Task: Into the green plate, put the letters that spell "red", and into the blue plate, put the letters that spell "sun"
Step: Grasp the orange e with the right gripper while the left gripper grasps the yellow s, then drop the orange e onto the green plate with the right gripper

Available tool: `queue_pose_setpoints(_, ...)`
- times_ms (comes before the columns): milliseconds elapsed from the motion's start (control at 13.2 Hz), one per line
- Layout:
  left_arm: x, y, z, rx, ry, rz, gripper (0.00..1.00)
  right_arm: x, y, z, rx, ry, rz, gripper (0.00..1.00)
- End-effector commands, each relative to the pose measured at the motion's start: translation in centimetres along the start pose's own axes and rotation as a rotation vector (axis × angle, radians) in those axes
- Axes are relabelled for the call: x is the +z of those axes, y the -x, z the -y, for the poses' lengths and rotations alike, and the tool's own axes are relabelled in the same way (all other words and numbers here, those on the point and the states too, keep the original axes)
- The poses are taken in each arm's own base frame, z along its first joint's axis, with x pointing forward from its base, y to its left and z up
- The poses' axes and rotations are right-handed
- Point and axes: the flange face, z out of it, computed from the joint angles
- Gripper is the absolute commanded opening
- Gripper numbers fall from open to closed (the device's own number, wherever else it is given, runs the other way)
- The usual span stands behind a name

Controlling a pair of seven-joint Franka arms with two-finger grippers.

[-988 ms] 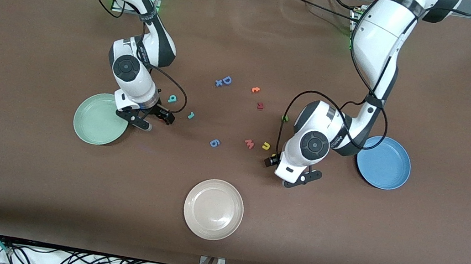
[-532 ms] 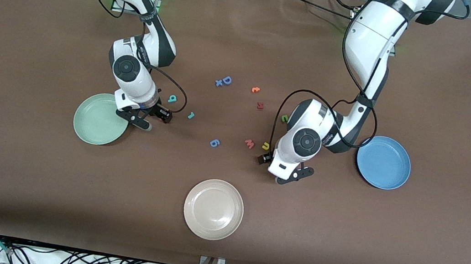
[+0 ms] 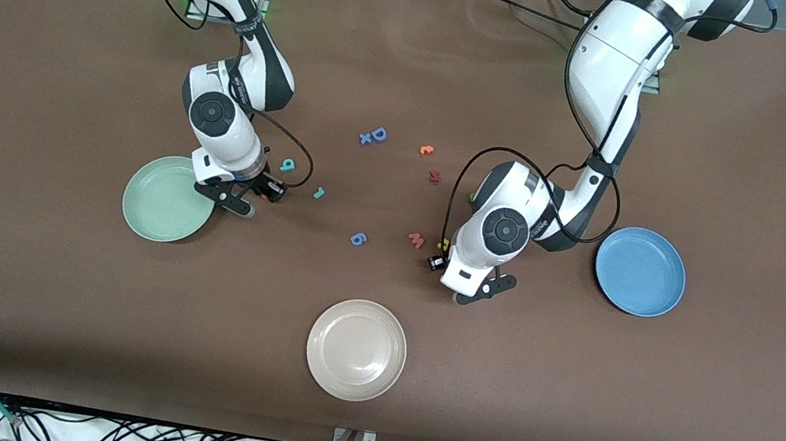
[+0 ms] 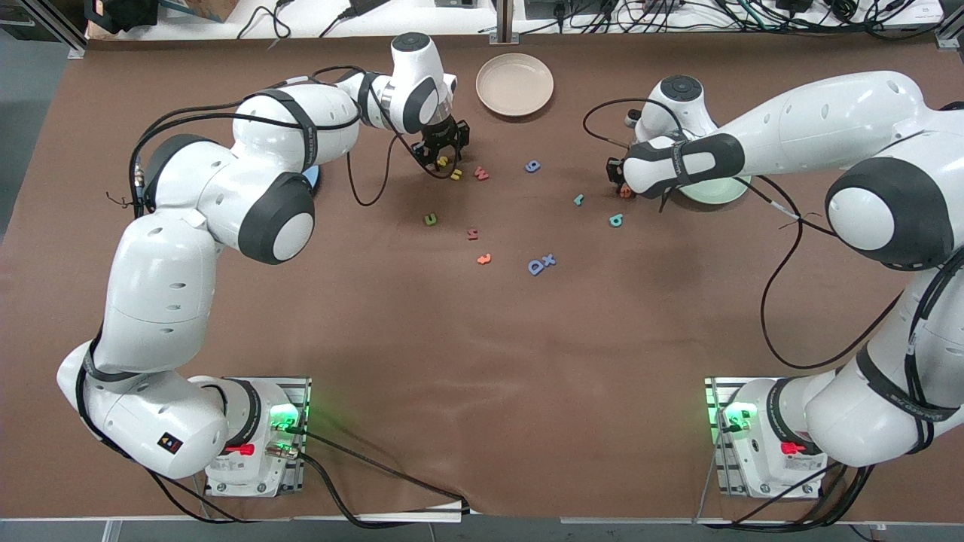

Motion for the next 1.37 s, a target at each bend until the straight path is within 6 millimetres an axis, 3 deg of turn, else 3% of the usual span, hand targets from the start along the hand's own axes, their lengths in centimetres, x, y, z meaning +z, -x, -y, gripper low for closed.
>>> queue_pose_setpoints(0, 0.1, 0.1, -0.5, -0.015, 0.017, 0.000, 0.48, 0.3, 1.0, 0.5, -0.003, 0.007, 0.025, 0.40)
queue_pose_setpoints(152, 0.1, 0.1, -0.5, -0.009, 0.016, -0.004, 0.45, 0.3, 1.1, 0.6, -0.011, 0.007, 0.025, 0.38)
queue_pose_setpoints(380, 0.1, 0.0, -0.4, -0.001, 0.015, -0.006, 0.45, -0.1, 0.9, 0.7, -0.021, 0.001, 0.017, 0.09)
queue_pose_setpoints(456, 0.0, -0.1, -0.4, 0.002, 0.013, -0.008, 0.45, -0.5, 0.7, 0.9, -0.022, 0.001, 0.017, 0.04)
queue_pose_setpoints(532, 0.0, -0.2, -0.3, 0.004, 0.013, -0.009, 0.45, -0.9, 0.4, 1.0, -0.025, 0.015, 0.031, 0.04)
queue_pose_setpoints(760, -0.1, -0.7, 0.0, 0.000, 0.013, -0.011, 0.46, -4.6, -1.9, 1.7, -0.024, 0.057, 0.068, 0.04)
queue_pose_setpoints(988, -0.1, -1.0, 0.2, 0.018, 0.013, -0.013, 0.46, -7.5, -6.2, -2.3, -0.078, 0.098, 0.073, 0.05)
queue_pose_setpoints(1292, -0.3, -1.6, 0.5, 0.013, 0.020, -0.024, 0.46, -7.2, -9.6, -8.0, -0.158, 0.133, 0.080, 0.05)
